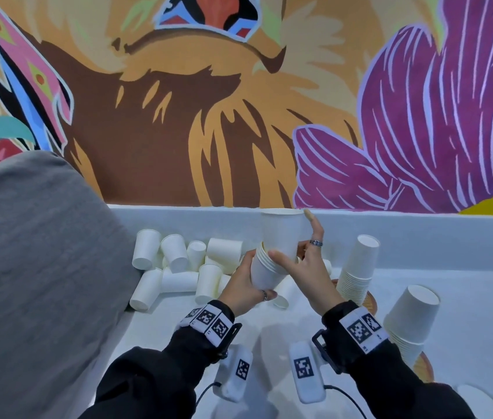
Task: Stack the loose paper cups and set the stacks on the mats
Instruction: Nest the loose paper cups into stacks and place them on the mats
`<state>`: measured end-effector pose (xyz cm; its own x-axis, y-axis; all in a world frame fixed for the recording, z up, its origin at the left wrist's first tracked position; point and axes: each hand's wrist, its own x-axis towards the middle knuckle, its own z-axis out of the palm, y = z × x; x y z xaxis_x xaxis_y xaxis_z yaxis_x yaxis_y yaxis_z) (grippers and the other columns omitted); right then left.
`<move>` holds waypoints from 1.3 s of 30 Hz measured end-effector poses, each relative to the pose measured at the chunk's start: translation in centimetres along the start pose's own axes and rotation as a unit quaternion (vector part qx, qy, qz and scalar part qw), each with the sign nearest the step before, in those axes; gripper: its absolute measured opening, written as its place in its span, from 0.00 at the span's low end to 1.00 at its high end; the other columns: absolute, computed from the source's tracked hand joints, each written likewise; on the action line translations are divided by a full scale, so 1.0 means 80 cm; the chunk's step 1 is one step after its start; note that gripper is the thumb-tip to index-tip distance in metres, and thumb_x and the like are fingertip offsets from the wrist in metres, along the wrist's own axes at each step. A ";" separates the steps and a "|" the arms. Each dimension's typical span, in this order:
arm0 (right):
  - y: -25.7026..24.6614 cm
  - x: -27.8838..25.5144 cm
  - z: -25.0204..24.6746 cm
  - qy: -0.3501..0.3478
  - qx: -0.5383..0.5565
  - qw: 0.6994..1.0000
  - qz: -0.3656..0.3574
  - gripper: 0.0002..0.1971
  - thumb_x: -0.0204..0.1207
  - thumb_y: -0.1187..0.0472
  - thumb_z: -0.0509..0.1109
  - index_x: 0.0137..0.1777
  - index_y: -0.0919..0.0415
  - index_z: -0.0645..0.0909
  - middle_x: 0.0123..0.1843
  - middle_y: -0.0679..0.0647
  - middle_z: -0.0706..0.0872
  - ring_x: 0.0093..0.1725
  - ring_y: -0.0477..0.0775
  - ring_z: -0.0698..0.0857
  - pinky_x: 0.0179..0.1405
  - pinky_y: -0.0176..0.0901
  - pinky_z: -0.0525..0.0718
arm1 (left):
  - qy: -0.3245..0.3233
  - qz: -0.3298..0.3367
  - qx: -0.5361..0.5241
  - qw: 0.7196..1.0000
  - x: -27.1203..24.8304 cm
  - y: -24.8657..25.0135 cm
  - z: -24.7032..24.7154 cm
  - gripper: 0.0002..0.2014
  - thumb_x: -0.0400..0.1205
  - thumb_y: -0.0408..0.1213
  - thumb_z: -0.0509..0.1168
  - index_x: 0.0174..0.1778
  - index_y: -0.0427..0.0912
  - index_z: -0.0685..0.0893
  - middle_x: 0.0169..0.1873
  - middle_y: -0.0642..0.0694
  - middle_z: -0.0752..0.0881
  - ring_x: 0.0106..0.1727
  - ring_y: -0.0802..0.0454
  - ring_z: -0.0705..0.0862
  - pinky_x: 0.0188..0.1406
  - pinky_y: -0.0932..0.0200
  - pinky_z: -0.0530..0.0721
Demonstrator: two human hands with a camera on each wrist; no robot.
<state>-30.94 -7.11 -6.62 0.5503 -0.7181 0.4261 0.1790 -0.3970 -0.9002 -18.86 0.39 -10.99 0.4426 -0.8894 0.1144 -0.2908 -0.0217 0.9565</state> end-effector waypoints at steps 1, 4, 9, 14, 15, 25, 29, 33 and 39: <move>-0.003 -0.002 -0.003 -0.002 -0.013 1.000 -0.003 0.43 0.72 0.64 0.76 0.71 0.33 0.49 0.48 0.51 0.76 0.52 0.50 0.81 0.44 0.20 0.77 | -0.002 0.002 -0.002 1.000 -0.001 0.001 0.002 0.36 0.68 0.26 0.75 0.66 0.55 0.67 0.57 0.45 0.79 0.58 0.45 0.81 0.47 0.45 0.88; -0.011 -0.005 -0.013 -0.004 -0.038 0.999 -0.024 0.46 0.72 0.66 0.75 0.72 0.33 0.46 0.48 0.50 0.76 0.51 0.47 0.81 0.44 0.17 0.75 | -0.009 0.008 -0.009 1.000 -0.002 0.007 0.011 0.37 0.66 0.27 0.75 0.67 0.56 0.67 0.58 0.45 0.80 0.60 0.45 0.80 0.50 0.43 0.88; -0.019 -0.006 -0.032 0.012 -0.062 0.997 -0.045 0.48 0.71 0.66 0.74 0.72 0.29 0.43 0.49 0.52 0.76 0.51 0.43 0.80 0.45 0.16 0.75 | -0.017 0.017 0.008 1.000 0.000 0.020 0.029 0.37 0.67 0.28 0.76 0.67 0.54 0.67 0.58 0.47 0.79 0.60 0.47 0.80 0.55 0.43 0.86; -0.025 -0.013 -0.050 0.016 -0.068 0.996 -0.048 0.46 0.65 0.59 0.75 0.68 0.23 0.48 0.54 0.61 0.78 0.50 0.49 0.83 0.53 0.36 0.84 | -0.024 0.037 0.025 0.999 -0.002 0.031 0.050 0.37 0.68 0.25 0.76 0.66 0.51 0.66 0.59 0.49 0.78 0.59 0.52 0.78 0.52 0.58 0.83; -0.026 -0.013 -0.054 0.015 -0.071 0.996 -0.042 0.45 0.62 0.56 0.74 0.68 0.22 0.49 0.57 0.62 0.77 0.50 0.52 0.83 0.55 0.45 0.85 | -0.025 0.038 0.031 0.999 -0.003 0.031 0.053 0.37 0.68 0.25 0.76 0.66 0.51 0.66 0.59 0.50 0.78 0.59 0.52 0.78 0.52 0.59 0.82; -0.025 -0.016 -0.082 -0.022 -0.140 0.990 -0.019 0.49 0.70 0.58 0.76 0.72 0.27 0.40 0.51 0.47 0.76 0.52 0.41 0.79 0.50 0.34 0.78 | -0.010 0.028 0.029 0.999 -0.001 0.033 0.063 0.36 0.67 0.25 0.77 0.66 0.51 0.68 0.58 0.48 0.80 0.58 0.51 0.80 0.52 0.53 0.85; -0.021 -0.017 -0.076 -0.007 -0.071 0.997 0.026 0.47 0.72 0.57 0.76 0.74 0.33 0.43 0.58 0.50 0.77 0.57 0.44 0.79 0.60 0.43 0.77 | -0.004 0.028 0.003 1.000 -0.001 0.037 0.064 0.36 0.68 0.24 0.76 0.66 0.52 0.67 0.58 0.48 0.79 0.56 0.54 0.80 0.55 0.49 0.85; -0.019 -0.018 -0.071 -0.006 -0.027 0.998 0.049 0.45 0.71 0.56 0.77 0.73 0.33 0.45 0.71 0.53 0.71 0.68 0.50 0.74 0.64 0.44 0.74 | 0.003 0.029 -0.029 0.999 0.001 0.034 0.061 0.37 0.69 0.23 0.75 0.68 0.52 0.66 0.58 0.47 0.81 0.58 0.50 0.81 0.56 0.49 0.86; -0.028 -0.015 -0.063 0.038 -0.059 0.997 -0.026 0.48 0.66 0.56 0.80 0.72 0.33 0.47 0.73 0.43 0.64 0.72 0.47 0.69 0.71 0.46 0.72 | 0.017 0.047 -0.029 0.998 0.009 0.029 0.053 0.36 0.68 0.23 0.76 0.66 0.53 0.67 0.57 0.49 0.80 0.59 0.50 0.80 0.56 0.54 0.84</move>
<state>-36.11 -8.22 -4.68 0.4786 -0.7344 0.4812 0.1060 -0.4957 -0.8620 -22.82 -2.24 -9.80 0.4438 -0.8704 0.2131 -0.2837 0.0891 0.9548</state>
